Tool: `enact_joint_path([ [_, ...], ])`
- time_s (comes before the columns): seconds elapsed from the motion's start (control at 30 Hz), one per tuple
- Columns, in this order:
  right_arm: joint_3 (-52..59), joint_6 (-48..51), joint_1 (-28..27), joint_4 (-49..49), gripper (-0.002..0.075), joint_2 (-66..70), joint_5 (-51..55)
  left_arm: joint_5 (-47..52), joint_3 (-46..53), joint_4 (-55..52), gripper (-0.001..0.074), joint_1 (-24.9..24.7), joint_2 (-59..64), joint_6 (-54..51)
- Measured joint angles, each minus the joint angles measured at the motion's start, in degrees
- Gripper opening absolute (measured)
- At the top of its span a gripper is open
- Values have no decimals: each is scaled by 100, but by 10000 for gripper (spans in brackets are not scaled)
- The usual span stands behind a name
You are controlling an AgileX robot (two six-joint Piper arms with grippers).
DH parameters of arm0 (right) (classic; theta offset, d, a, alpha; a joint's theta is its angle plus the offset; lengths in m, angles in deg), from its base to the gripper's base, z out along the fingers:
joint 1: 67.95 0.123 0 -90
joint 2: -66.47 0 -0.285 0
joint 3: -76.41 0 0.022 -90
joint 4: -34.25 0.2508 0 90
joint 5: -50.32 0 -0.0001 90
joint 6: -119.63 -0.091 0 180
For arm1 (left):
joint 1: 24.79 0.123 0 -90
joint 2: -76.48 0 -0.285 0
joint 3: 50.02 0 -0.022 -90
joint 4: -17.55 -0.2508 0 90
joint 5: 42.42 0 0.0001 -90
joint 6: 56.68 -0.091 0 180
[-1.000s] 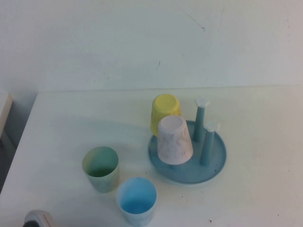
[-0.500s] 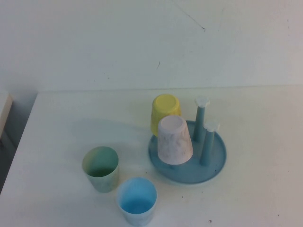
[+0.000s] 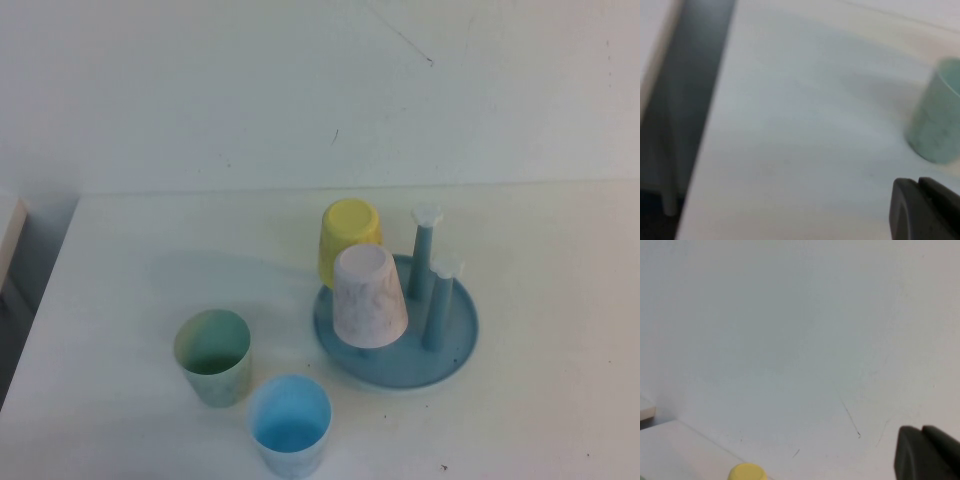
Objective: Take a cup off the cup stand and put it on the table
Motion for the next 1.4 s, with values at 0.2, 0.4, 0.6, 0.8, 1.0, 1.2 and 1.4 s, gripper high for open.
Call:
enact_joint_path([
  [0.2,0,0,0,54,-1,0,0,14,-10,-41,-1,918,-136,0],
  [0.4,9,0,0,54,-1,0,-14,48,-10,-41,-1,1166,-136,0],
  [0.6,110,0,0,63,-1,0,-46,70,-20,-45,-1,1171,-136,0],
  [0.8,218,253,0,63,-1,0,-715,70,-20,-45,-1,1171,-136,0],
  [1.0,289,1040,0,63,-1,0,-1335,70,-20,-54,-1,1171,-136,-18],
  [1.2,289,1443,0,81,-1,0,-1413,75,-20,-54,-1,1171,-136,-18],
  [1.4,479,1590,0,95,-1,-12,-1639,83,-20,-58,-1,1171,-136,-18],
])
